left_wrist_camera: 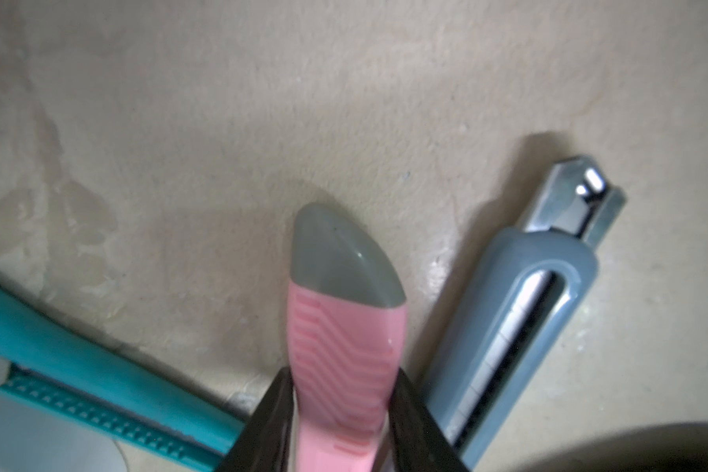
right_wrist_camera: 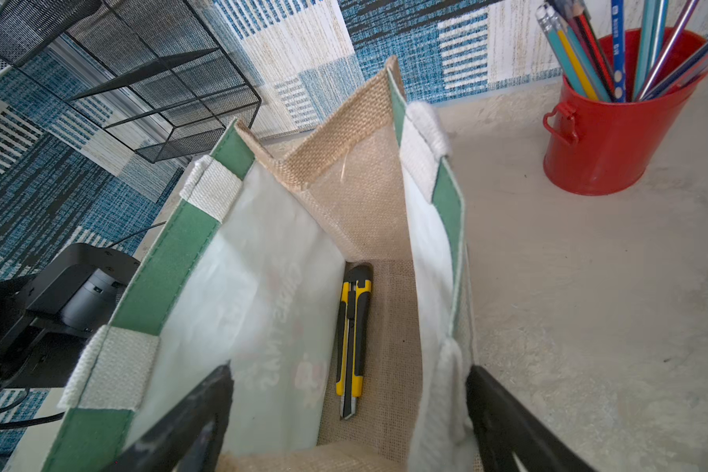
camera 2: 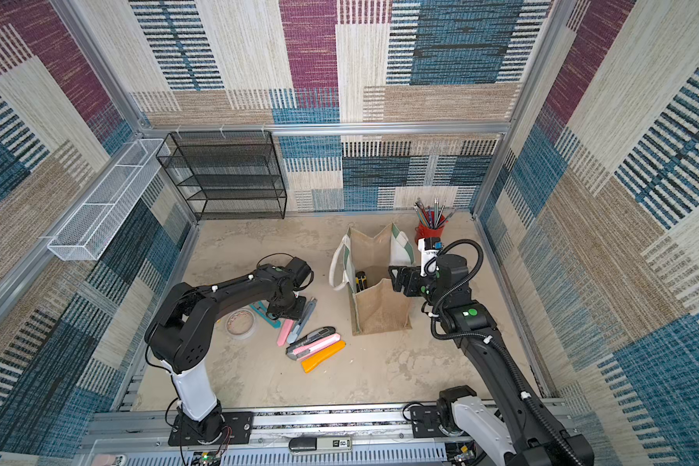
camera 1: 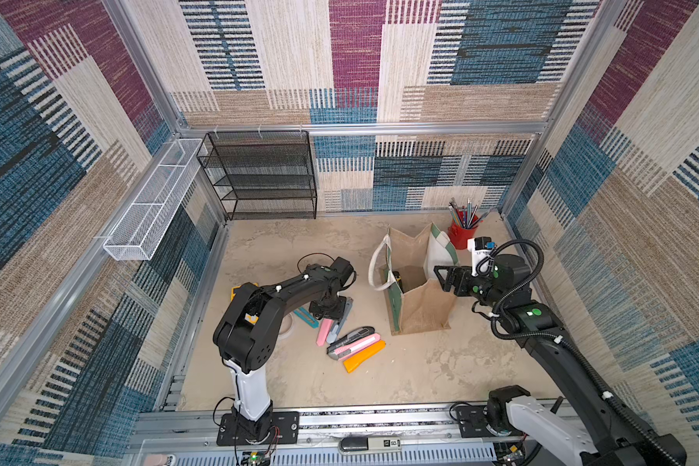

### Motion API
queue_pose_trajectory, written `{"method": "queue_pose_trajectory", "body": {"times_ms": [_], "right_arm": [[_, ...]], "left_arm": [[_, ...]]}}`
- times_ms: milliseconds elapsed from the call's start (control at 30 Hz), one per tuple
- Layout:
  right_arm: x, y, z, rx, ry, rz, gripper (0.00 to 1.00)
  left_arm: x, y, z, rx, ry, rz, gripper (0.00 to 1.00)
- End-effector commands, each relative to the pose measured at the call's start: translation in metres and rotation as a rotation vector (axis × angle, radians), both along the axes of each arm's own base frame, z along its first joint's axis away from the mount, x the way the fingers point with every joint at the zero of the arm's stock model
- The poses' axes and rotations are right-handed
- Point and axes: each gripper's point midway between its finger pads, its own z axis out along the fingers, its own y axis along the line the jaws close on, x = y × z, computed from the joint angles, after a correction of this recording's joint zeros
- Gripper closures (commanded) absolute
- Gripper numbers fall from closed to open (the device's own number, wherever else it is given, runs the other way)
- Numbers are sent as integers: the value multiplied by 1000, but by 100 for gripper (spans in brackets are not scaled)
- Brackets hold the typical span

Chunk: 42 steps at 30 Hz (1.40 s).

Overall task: Place the art knife into the pouch
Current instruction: Pick up the utility knife at the center of the board.

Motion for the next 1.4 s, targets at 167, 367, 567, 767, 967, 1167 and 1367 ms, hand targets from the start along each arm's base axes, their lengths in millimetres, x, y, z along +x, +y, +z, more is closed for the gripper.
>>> {"method": "queue_pose_trajectory", "body": {"times_ms": [167,367,567,767,967,1167,1367], "right_arm": [[0,-3,1,-11,-9,-15,10],[0,-4,1,-10,-10,-18,10],[0,-3,1,-8,-11,-17,10],[-1,-3,2,-6,-14,-17,10],[-1,-3,4,-5,-16,-17,10],[0,-3,1,-7,-11,-18,10],[0,-4,-1,-11,-5,-22,10]], "left_arm": [[4,-9,-8,-45,37,-18,78],[6,-8,-7,-51,34,-10,84],[7,-7,-5,-55,30,-11,87],[7,-9,-12,-58,54,-14,88],[7,-9,-15,-50,62,-21,90],[10,1,-14,4,32,-48,87],[13,4,-17,35,29,-48,93]]}}
